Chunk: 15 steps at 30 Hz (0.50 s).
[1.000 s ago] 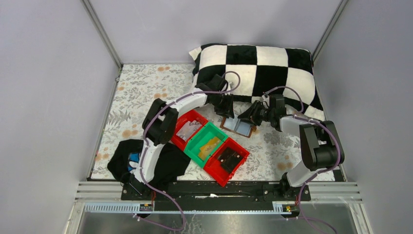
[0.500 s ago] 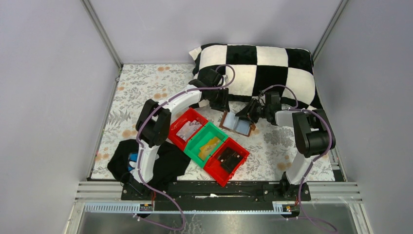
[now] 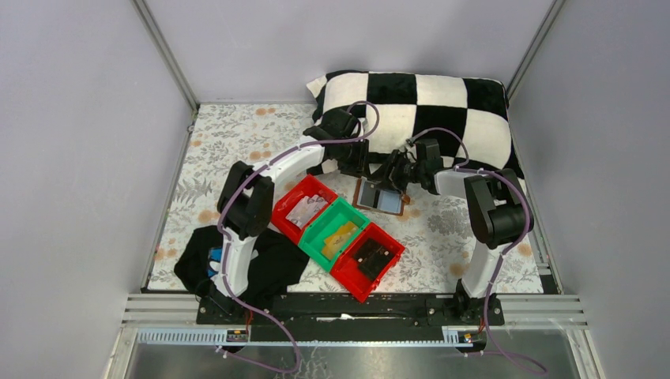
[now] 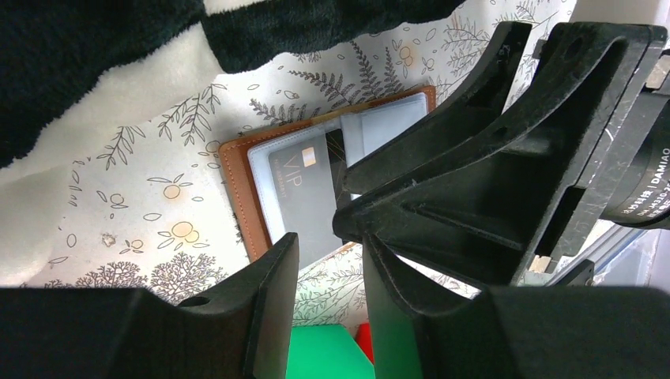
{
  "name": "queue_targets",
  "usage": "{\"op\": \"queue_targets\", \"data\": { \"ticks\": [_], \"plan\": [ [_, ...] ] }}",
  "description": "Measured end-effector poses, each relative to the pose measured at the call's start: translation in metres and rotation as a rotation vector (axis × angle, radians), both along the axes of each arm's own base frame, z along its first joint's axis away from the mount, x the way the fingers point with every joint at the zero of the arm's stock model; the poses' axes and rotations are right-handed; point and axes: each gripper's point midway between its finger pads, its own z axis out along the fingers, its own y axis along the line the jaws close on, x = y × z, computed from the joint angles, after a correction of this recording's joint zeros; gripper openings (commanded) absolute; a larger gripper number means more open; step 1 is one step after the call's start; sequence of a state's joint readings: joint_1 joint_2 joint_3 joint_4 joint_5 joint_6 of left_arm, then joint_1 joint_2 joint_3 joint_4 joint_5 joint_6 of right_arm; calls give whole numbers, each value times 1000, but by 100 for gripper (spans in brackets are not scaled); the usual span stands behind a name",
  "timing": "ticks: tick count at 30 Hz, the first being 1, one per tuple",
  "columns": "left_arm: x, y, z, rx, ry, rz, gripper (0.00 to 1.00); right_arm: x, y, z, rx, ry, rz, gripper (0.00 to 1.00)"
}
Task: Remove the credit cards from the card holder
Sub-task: Remove the credit card from the card holder.
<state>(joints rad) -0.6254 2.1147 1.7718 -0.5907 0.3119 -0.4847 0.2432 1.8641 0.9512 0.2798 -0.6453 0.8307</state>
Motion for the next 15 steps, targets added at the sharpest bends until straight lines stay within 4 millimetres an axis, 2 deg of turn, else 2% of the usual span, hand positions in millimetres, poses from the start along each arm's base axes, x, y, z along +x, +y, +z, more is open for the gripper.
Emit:
{"op": "queue_targets", "data": {
  "ticks": [5, 10, 12, 15],
  "plan": [
    [-4, -2, 1, -18, 11, -29, 38, -3, -5, -6, -42, 7, -6, 55],
    [-11, -7, 1, -46, 40, -62, 36, -11, -20, -15, -99, 12, -22, 54],
    [-13, -8, -3, -49, 52, -68, 33, -17, -31, -24, -116, 35, -42, 54],
    [-16, -8, -23, -31, 86, -71, 32, -21, -42, -30, -117, 61, -65, 53]
  ]
}}
